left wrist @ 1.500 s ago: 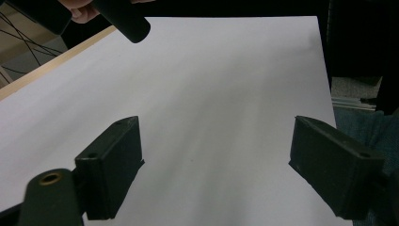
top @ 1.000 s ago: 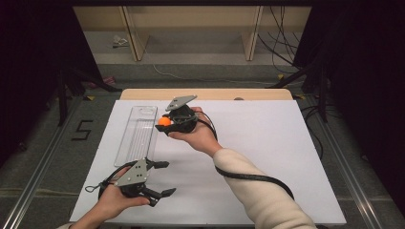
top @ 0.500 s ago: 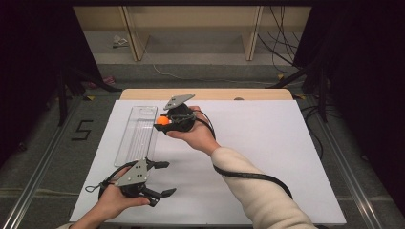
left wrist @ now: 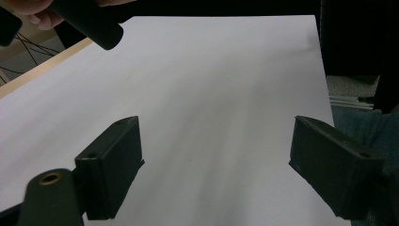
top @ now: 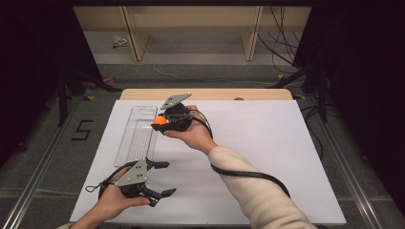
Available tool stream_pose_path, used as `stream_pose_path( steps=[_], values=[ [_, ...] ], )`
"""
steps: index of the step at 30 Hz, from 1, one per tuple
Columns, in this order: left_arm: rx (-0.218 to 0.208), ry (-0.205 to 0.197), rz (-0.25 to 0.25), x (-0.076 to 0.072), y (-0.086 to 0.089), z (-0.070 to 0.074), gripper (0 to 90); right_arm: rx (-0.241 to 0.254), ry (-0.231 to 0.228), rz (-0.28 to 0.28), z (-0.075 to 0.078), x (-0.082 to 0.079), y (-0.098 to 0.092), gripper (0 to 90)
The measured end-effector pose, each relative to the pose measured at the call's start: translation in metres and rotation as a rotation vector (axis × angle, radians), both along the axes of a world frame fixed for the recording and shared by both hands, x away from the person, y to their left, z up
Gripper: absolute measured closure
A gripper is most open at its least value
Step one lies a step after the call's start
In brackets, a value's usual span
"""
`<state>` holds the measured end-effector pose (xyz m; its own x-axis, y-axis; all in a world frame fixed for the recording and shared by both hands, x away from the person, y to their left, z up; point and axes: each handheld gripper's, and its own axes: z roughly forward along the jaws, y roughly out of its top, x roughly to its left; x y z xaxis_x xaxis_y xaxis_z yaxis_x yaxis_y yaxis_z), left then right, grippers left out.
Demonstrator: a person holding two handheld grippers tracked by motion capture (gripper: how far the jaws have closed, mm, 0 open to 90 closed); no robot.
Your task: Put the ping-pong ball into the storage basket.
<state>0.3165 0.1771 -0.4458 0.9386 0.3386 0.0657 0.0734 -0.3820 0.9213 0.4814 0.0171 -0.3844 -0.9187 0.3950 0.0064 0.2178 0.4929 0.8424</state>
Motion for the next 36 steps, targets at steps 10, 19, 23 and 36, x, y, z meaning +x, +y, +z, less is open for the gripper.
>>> stream_pose_path(
  steps=[10, 19, 23, 36],
  values=[
    [0.008, -0.003, -0.006, 0.0, 0.0, 0.0, 16.9, -0.008, 0.001, 0.007, 0.002, 0.003, 0.008, 51.5],
    [0.011, -0.004, -0.009, 0.0, -0.001, 0.0, 17.0, -0.015, 0.007, 0.01, 0.003, 0.005, 0.013, 51.5],
    [0.011, -0.005, -0.01, 0.001, 0.0, 0.0, 17.0, -0.006, 0.01, 0.007, 0.003, 0.006, 0.015, 51.5],
    [0.003, -0.004, -0.008, 0.0, -0.001, 0.0, 17.0, -0.013, 0.016, 0.011, -0.002, 0.009, 0.024, 51.5]
  ],
)
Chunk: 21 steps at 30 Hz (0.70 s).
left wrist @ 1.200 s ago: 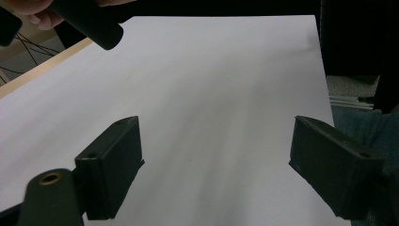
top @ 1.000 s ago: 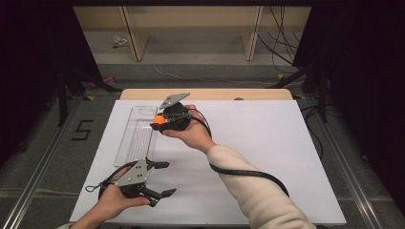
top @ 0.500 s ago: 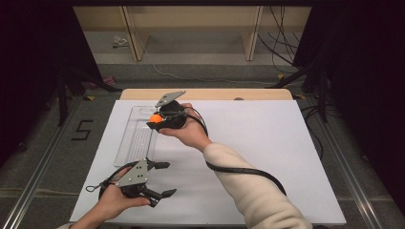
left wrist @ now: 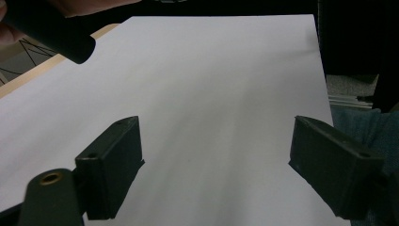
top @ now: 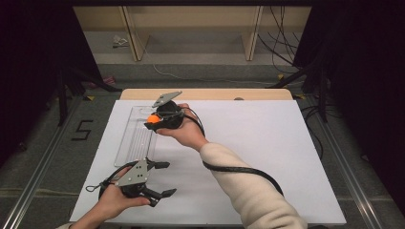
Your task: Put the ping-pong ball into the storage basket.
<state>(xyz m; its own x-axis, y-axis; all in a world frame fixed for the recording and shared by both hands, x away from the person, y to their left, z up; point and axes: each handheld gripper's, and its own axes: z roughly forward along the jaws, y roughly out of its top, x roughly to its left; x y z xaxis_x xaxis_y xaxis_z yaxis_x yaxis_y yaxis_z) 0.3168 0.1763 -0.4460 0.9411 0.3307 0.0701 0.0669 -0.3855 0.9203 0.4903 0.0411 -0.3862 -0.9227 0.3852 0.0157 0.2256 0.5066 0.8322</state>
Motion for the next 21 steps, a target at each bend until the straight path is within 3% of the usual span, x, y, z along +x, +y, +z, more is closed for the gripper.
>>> stream_pose_path(
  steps=[21],
  values=[
    [-0.003, 0.001, -0.004, 0.0, 0.0, 0.0, 16.9, -0.009, 0.006, 0.017, -0.004, 0.003, 0.016, 51.5]
  ],
)
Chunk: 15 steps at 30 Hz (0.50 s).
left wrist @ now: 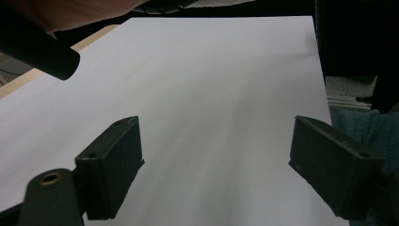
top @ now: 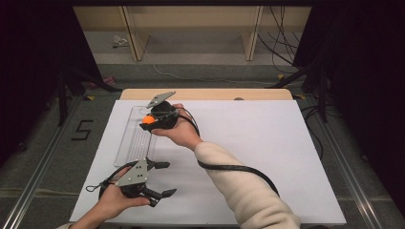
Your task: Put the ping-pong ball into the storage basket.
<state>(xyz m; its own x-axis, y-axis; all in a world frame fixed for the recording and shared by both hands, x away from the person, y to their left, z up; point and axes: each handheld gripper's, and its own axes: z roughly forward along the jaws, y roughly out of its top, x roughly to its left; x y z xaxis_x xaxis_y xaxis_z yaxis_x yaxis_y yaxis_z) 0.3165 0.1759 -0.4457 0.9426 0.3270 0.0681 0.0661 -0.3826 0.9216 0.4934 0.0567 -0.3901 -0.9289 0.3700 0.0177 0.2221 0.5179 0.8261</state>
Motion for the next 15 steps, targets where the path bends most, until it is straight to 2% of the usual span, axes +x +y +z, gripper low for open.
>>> stream_pose_path(
  steps=[15],
  values=[
    [0.002, 0.001, -0.002, 0.0, -0.0001, -0.0002, 16.9, -0.011, 0.008, 0.003, -0.0059, 0.0021, 0.0071, 51.5]
  ],
)
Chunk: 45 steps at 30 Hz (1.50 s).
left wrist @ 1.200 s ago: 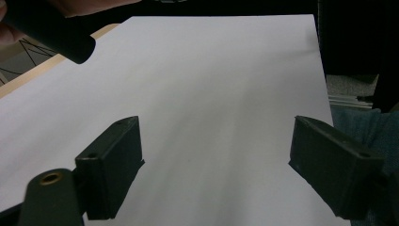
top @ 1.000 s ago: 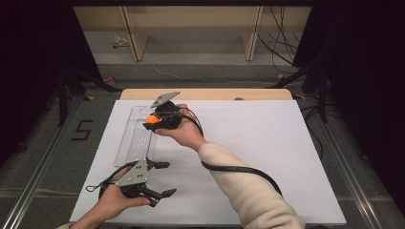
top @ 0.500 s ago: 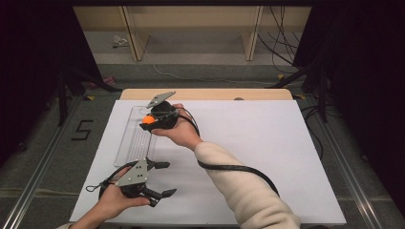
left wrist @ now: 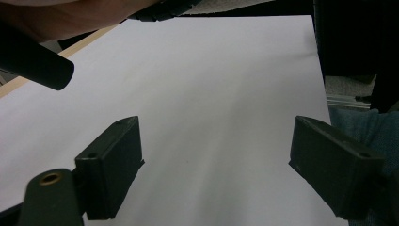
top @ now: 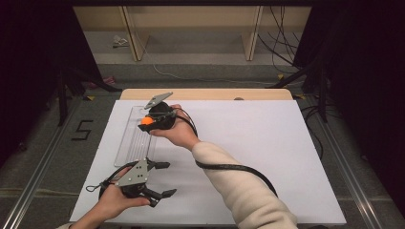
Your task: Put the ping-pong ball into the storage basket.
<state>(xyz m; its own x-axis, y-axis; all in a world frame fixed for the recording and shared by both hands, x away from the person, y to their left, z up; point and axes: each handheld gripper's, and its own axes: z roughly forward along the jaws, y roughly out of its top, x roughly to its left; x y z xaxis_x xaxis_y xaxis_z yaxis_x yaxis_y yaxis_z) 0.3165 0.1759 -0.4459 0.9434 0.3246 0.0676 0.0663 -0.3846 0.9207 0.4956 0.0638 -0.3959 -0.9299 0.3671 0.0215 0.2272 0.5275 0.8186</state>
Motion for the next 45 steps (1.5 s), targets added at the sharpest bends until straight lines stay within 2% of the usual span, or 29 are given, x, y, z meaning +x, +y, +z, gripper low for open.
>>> stream_pose_path(
  steps=[45],
  values=[
    [0.015, 0.0, -0.011, 0.0, -0.001, -0.001, 16.9, -0.028, 0.01, 0.024, -0.01, 0.003, 0.02, 51.3]
  ],
)
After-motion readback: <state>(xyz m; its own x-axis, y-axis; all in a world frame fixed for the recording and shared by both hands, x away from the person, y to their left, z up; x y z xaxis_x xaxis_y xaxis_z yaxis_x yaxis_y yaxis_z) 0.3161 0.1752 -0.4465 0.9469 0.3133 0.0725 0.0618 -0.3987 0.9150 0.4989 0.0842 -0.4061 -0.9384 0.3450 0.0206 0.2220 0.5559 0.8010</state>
